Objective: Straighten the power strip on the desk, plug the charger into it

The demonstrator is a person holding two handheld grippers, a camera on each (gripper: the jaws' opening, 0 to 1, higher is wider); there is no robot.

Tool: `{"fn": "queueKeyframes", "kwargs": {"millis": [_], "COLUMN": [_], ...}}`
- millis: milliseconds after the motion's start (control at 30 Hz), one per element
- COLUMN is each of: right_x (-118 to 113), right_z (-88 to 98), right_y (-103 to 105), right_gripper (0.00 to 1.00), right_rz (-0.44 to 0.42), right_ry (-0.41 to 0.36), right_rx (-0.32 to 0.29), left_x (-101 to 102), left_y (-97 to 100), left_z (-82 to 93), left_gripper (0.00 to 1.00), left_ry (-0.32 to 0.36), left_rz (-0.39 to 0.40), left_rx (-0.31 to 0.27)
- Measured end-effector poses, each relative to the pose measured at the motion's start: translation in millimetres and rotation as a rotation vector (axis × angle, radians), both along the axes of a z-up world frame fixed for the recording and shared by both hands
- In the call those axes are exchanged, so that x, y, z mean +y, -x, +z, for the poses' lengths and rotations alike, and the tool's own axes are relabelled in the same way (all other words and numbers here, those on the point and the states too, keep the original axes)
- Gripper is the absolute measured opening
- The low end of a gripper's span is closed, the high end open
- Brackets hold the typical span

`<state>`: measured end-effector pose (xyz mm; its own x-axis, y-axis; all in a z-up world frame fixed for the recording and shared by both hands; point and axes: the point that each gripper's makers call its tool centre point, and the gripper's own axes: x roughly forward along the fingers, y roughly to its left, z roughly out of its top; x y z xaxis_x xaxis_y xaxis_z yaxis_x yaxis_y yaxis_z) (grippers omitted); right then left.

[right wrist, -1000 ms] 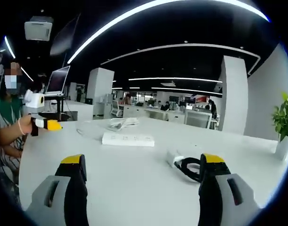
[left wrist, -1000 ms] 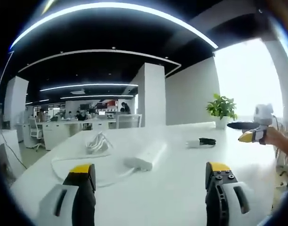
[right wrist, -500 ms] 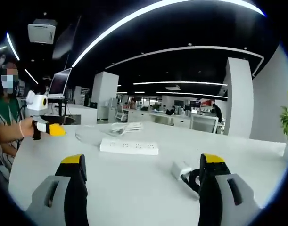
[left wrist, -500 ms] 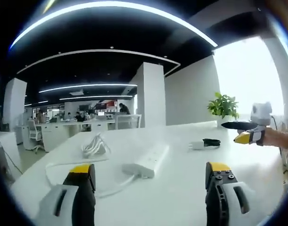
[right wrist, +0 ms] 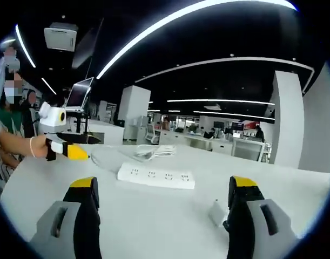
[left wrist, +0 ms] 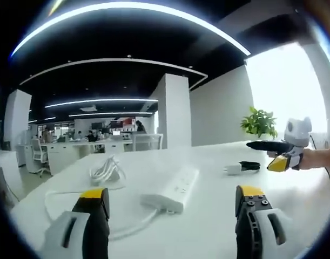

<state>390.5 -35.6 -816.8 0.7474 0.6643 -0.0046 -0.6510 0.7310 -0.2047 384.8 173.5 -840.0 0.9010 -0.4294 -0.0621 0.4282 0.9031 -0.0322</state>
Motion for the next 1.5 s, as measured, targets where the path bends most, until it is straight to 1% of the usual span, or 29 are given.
{"fn": "queueKeyframes", "kwargs": {"millis": [100,267,333,533,600,700,833,900,967,1000,1067,1133,1233,1400,1433,1500], "right_x": [6,15,19,22,22,23,24,26,26,26,27,29,32,38,39,40], "right_z": [-1.7,-7.9,-11.3,-17.3,-18.1,-20.5,-18.6,-18.8,-18.5,-19.4,-22.0,-25.7,-29.6,-32.6,-33.3,-38.1], "right_y": [-8,-20,-25,-41,-46,-52,-59,-62,-66,-69,-73,-77,-80,-83,-85,-89], "right_gripper": [1.00,0.99,0.99,0.99,0.99,0.99,0.98,0.98,0.97,0.97,0.97,0.96,0.97,0.96,0.96,0.97], "right_rz": [0.026,0.102,0.136,0.179,0.191,0.206,0.229,0.254,0.260,0.259,0.268,0.283,0.296,0.324,0.327,0.340], "right_ry": [0.013,0.036,0.057,0.042,0.044,0.076,0.068,0.064,0.056,0.057,0.064,0.074,0.091,0.088,0.092,0.125], "right_rx": [-0.013,-0.015,-0.027,-0.008,-0.011,-0.022,-0.018,-0.003,0.013,0.027,0.056,0.090,0.121,0.182,0.189,0.219], "left_x": [-3,-4,-5,-6,-5,-6,-5,-5,-6,-7,-8,-9,-9,-8,-8,-9], "left_y": [-4.0,-10.3,-12.8,-23.0,-27.0,-31.4,-35.7,-37.7,-39.5,-40.3,-41.4,-42.7,-44.7,-48.0,-48.6,-50.4], "left_z": [-4.6,-9.3,-10.4,-14.6,-19.3,-27.1,-32.1,-31.2,-31.6,-33.2,-33.9,-35.4,-36.5,-39.1,-39.8,-42.7], "left_gripper": [0.99,0.99,0.99,0.99,0.99,0.99,0.99,0.99,0.99,0.99,0.99,0.99,0.99,0.99,0.99,0.98], "left_ry": [-0.024,-0.035,-0.041,-0.069,-0.076,-0.063,-0.065,-0.061,-0.059,-0.072,-0.077,-0.072,-0.068,-0.068,-0.068,-0.072], "left_rz": [0.006,0.031,0.038,0.067,0.074,0.073,0.083,0.086,0.080,0.078,0.073,0.063,0.059,0.061,0.061,0.050], "left_rx": [0.000,-0.001,0.002,-0.002,0.010,0.037,0.057,0.064,0.073,0.083,0.091,0.113,0.131,0.163,0.169,0.195]}}
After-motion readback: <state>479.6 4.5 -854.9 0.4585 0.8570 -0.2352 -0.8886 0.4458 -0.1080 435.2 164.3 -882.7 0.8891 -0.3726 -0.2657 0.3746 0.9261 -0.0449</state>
